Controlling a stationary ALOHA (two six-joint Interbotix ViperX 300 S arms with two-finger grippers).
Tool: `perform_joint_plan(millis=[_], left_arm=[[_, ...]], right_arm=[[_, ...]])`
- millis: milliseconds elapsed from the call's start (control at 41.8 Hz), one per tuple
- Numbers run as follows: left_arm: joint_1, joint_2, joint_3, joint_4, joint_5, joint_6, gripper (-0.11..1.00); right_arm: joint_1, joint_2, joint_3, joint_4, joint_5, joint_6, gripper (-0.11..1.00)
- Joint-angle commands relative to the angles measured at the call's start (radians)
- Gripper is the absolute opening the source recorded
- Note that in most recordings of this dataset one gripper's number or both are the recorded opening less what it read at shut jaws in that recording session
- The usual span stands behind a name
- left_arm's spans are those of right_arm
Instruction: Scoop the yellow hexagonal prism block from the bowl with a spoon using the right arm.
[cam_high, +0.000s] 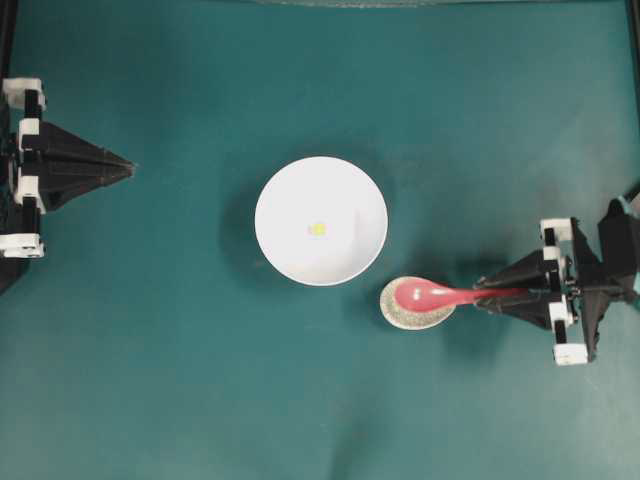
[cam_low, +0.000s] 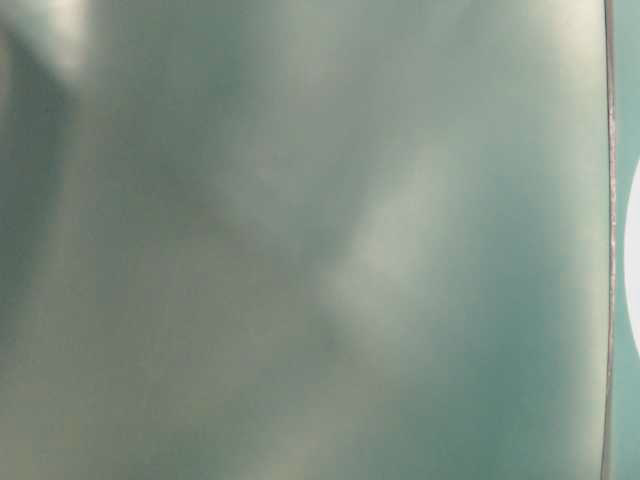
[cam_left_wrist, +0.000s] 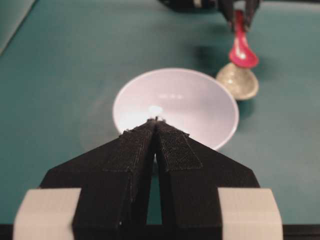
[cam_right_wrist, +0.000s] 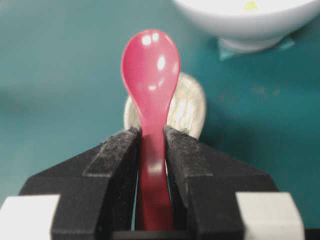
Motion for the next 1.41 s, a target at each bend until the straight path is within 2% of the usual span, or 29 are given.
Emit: perform_joint_plan(millis=[0, 120, 311, 526, 645, 908, 1387], left_arm=[[0.003, 0.008, -0.012, 0.002, -0.005, 0.000, 0.00], [0.002, 0.008, -0.012, 0.002, -0.005, 0.000, 0.00], [0.002, 0.008, -0.012, 0.002, -0.006, 0.000, 0.00], [0.002, 0.008, -0.012, 0.002, -0.009, 0.000, 0.00], [0.002, 0.009, -0.012, 0.002, -0.011, 0.000, 0.00], [0.002, 0.015, -0.005, 0.002, -0.008, 0.000, 0.00], [0.002, 0.014, -0.005, 0.003, -0.006, 0.012, 0.00]], right_arm=[[-0.031, -0.103, -0.017, 0.000, 0.092, -0.043, 0.23], [-0.100, -0.238, -0.054, 0.002, 0.298, -0.135, 0.23], [-0.295, -0.420, -0.161, 0.000, 0.713, -0.267, 0.23], [-0.522, -0.468, -0.313, -0.020, 1.080, -0.345, 0.23], [-0.612, -0.443, -0.383, -0.044, 1.198, -0.359, 0.23], [-0.718, -0.339, -0.546, -0.109, 1.382, -0.357, 0.23], [-0.776, -0.038, -0.856, -0.163, 1.681, -0.351, 0.23]])
